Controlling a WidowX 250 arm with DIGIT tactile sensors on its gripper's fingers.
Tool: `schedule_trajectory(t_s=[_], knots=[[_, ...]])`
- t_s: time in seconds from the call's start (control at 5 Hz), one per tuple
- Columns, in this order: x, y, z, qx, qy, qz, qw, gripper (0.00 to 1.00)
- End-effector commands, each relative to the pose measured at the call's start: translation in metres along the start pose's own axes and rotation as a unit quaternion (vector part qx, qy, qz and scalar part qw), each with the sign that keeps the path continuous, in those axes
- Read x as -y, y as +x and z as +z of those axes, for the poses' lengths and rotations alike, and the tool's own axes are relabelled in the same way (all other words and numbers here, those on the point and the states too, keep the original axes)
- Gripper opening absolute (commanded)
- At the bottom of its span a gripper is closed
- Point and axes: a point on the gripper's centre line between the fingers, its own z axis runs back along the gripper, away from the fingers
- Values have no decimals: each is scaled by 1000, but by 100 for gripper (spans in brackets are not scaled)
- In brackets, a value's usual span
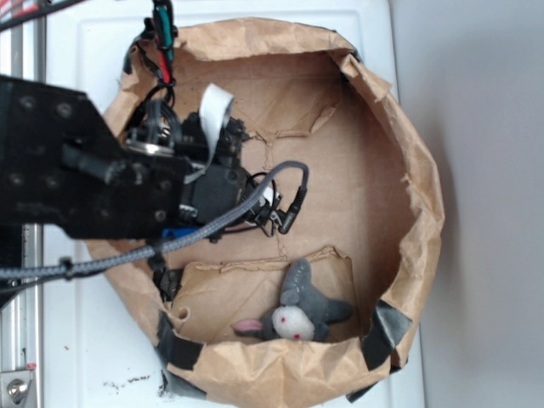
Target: Grab the shell.
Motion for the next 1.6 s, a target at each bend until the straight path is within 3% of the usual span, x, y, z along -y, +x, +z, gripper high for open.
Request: schedule_trajectory(t_s=[0.0, 0.2, 0.4, 0.8, 1.0, 1.2, 1.4], knots=[[-18, 12, 17, 3, -61, -54, 997, 100], [-19, 12, 29, -12, -68, -51, 996, 100], [-24, 1, 39, -36, -55, -26, 997, 100], [-29, -8, 27, -47, -31, -25, 998, 100], [-32, -7, 28, -40, -35, -17, 998, 100], [-27, -8, 24, -65, -26, -34, 997, 100], [-28, -7, 24, -68, -28, -32, 997, 100]])
